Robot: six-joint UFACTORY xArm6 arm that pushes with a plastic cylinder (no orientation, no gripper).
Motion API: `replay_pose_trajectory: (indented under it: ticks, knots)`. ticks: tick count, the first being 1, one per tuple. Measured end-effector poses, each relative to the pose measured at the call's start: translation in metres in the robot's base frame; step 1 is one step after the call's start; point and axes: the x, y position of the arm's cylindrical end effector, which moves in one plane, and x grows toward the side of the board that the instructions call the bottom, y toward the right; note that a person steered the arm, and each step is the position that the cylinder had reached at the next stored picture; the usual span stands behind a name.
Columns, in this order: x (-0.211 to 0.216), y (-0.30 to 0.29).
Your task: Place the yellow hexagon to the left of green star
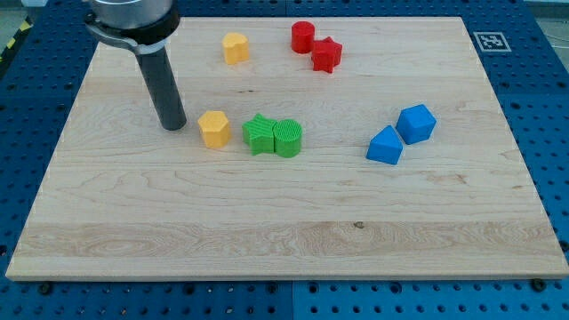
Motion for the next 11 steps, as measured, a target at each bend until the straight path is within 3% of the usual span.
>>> replay_pose_trajectory:
  ticks: [4, 7, 10, 11]
  knots:
    - [0.009, 0.043]
    - [-0.078, 0.029]
    - [-0.091, 0.023]
    - [-0.095, -0.005]
